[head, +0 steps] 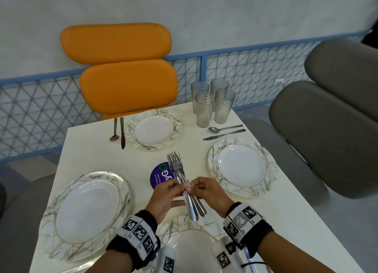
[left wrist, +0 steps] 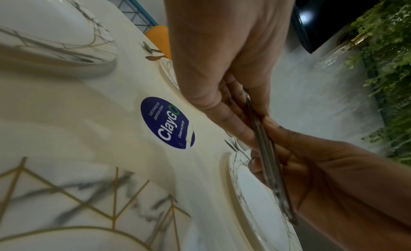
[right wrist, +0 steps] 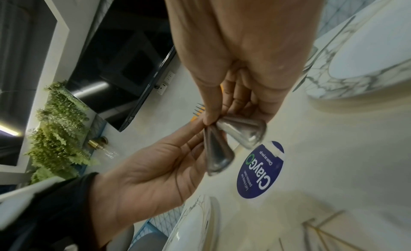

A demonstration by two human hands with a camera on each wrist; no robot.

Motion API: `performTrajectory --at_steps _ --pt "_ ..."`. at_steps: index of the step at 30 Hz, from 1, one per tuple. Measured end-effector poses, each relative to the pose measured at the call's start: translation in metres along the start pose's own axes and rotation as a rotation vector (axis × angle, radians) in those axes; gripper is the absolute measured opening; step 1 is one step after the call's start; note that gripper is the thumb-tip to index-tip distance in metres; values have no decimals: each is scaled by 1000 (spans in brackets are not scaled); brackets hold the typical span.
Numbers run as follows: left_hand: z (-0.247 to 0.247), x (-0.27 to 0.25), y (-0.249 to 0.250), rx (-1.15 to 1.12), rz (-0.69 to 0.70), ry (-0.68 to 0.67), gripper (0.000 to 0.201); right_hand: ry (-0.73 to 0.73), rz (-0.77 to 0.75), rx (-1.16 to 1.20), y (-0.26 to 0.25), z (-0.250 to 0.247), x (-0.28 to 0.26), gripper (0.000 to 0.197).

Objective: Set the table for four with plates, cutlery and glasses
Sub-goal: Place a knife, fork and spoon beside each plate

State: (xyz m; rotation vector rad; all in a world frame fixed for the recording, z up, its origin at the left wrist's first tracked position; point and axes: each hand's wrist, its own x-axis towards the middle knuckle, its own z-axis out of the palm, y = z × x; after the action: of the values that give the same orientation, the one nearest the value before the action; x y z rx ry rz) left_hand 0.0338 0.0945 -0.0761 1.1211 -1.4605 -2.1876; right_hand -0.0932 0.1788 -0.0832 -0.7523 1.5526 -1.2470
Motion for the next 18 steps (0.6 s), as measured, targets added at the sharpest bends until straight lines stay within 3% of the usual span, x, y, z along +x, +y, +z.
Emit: performTrajectory --at_steps 4,8,11,15,18 --pt "-6 -1 4 -1 38 74 19 -43 -4 -38 -9 0 7 9" --pt "-29 5 17 93 30 185 15 16 -38 -287 -15 -20 47 18" --pt "-53 9 32 204 43 253 16 -7 -76 -652 -21 -36 87 24" --pt "-80 18 57 343 102 365 18 -107 -204 -1332 -30 -42 129 28" --pt "-97 30 75 392 148 420 23 -216 -284 -1637 -33 -43 155 29"
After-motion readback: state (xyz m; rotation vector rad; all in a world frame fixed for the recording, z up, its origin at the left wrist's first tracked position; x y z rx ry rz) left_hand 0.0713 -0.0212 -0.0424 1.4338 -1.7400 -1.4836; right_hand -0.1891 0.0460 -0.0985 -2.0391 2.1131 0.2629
